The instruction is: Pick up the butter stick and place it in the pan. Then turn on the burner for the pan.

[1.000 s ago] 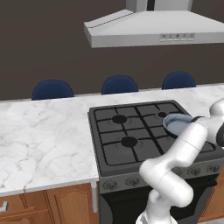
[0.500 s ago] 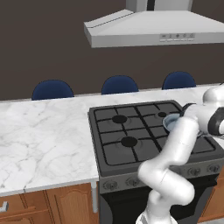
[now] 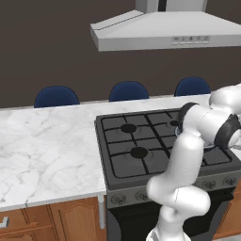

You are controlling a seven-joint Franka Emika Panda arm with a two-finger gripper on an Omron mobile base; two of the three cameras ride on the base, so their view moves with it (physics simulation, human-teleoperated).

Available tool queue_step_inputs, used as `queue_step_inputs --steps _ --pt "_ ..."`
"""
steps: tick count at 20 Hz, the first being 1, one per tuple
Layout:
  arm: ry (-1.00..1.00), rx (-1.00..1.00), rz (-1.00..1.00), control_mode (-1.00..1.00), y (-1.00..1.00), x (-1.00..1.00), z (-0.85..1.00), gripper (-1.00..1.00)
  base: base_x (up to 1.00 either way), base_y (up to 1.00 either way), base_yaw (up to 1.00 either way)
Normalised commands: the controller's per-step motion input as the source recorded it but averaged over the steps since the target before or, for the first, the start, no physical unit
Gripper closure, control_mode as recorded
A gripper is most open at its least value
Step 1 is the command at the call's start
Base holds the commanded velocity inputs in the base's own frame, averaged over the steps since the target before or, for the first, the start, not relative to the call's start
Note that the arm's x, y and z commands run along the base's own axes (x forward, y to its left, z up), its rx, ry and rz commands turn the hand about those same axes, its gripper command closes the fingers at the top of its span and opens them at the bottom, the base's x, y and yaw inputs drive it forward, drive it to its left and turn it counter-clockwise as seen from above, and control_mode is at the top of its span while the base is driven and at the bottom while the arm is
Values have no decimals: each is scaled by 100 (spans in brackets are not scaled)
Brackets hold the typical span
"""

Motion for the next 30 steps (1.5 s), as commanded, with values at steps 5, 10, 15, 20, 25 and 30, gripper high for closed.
queue_step_inputs --steps 5,10,15,20,25,30 --pt "-2 -10 0 -100 59 0 18 100 0 0 0" --pt "0 -11 0 -100 59 1 6 100 0 0 0" --pt "0 -8 0 -100 59 16 2 100 0 0 0" --pt "1 0 0 -100 50 27 11 100 0 0 0" --pt "2 1 0 -100 34 23 6 100 0 0 0" --pt "0 4 0 -100 7 22 0 100 0 0 0"
